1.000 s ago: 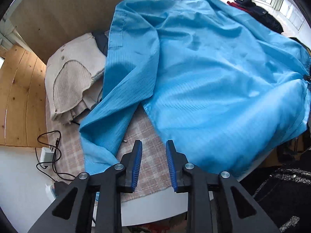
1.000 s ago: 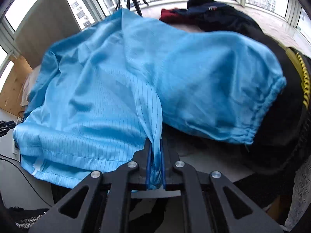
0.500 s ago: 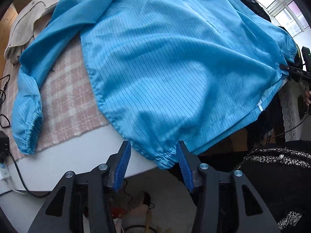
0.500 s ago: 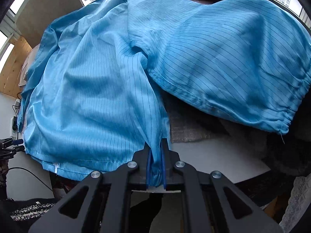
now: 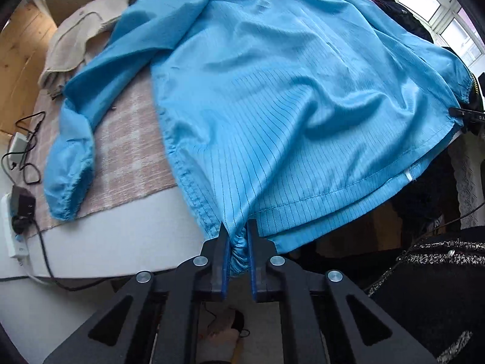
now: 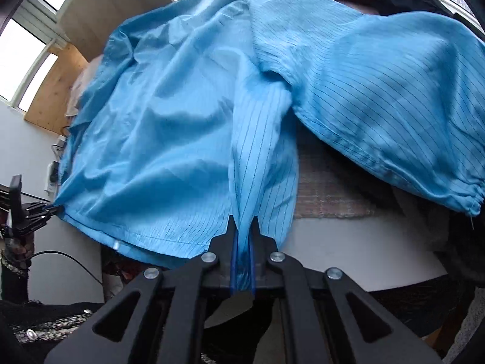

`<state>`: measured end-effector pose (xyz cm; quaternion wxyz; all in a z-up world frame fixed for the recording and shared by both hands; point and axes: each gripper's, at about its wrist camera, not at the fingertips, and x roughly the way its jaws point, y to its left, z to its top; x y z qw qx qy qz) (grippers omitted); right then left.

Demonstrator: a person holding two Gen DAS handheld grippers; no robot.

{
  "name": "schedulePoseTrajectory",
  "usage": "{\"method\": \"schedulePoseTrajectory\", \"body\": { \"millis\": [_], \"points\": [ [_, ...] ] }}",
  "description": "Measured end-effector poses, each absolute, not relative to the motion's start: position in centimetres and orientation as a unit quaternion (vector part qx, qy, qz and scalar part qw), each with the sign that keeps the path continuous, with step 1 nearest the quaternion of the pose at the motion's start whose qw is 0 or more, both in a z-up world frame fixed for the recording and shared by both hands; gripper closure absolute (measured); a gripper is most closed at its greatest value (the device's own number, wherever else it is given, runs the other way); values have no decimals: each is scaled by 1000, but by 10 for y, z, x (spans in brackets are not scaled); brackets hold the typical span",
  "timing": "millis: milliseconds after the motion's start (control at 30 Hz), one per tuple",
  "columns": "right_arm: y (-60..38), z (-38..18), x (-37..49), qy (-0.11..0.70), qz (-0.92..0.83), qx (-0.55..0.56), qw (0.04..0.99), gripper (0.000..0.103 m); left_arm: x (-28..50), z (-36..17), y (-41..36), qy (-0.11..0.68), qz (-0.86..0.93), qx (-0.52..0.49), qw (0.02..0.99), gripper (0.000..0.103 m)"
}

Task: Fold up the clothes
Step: 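Lay the held coat hem down on the mat and open both grippers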

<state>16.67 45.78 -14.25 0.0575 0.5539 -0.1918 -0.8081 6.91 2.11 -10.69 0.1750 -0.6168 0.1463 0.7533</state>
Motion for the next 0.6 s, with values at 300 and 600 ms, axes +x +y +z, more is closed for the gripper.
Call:
{"method": "schedulePoseTrajectory", "body": {
  "millis": [300, 600],
  "points": [
    [432, -178, 174, -96, -764, 636, 55, 96, 66, -143, 11, 143, 711, -673, 146, 84],
    [506, -64, 146, -136, -838, 527, 30, 63, 17, -41, 13, 164, 777, -591, 145, 82]
  ]
}}
